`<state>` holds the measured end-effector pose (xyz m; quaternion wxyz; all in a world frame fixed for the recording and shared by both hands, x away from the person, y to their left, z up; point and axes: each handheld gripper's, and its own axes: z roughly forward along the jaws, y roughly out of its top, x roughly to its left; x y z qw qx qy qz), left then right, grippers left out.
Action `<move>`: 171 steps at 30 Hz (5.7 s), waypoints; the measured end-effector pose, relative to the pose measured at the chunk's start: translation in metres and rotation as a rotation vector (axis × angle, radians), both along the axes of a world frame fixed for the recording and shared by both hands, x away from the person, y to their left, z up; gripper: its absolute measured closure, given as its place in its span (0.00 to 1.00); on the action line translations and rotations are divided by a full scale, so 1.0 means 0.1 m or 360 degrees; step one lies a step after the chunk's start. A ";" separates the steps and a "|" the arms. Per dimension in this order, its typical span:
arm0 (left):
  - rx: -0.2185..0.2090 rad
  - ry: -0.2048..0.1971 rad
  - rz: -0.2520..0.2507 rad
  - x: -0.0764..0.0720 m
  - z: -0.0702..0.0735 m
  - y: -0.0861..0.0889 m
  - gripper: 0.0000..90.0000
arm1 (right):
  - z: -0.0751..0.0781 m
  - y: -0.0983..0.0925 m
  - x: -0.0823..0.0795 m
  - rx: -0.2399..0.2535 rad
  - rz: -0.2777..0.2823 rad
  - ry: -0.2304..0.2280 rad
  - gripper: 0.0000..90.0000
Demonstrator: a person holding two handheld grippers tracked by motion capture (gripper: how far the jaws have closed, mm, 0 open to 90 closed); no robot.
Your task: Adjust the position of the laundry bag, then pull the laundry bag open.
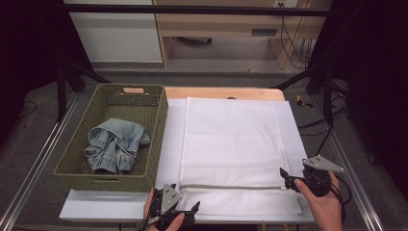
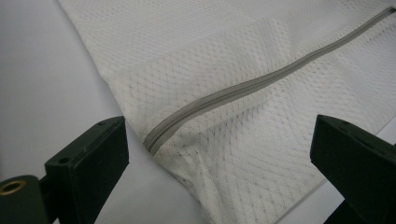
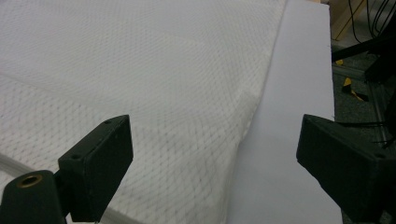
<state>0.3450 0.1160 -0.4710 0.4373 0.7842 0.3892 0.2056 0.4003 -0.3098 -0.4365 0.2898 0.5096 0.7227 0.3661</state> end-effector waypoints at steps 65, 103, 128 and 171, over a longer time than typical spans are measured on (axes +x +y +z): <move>-0.0008 -0.0011 -0.0048 -0.08 0.00 -0.04 0.07 | -0.45 -0.10 -0.44 0.0045 -0.0005 0.0209 0.59; -0.0187 -0.0035 -0.0481 0.28 0.07 -1.88 0.66 | -0.29 0.07 -0.47 -0.0070 0.0161 -0.0074 0.94; -0.0112 0.0118 -0.0558 0.54 0.03 -2.35 0.86 | -0.24 0.09 -0.51 -0.0121 0.0174 -0.0130 0.94; -0.0082 0.0204 -0.0444 0.57 -0.03 -2.48 0.96 | -0.24 0.13 -0.52 -0.0152 0.0175 -0.0079 0.96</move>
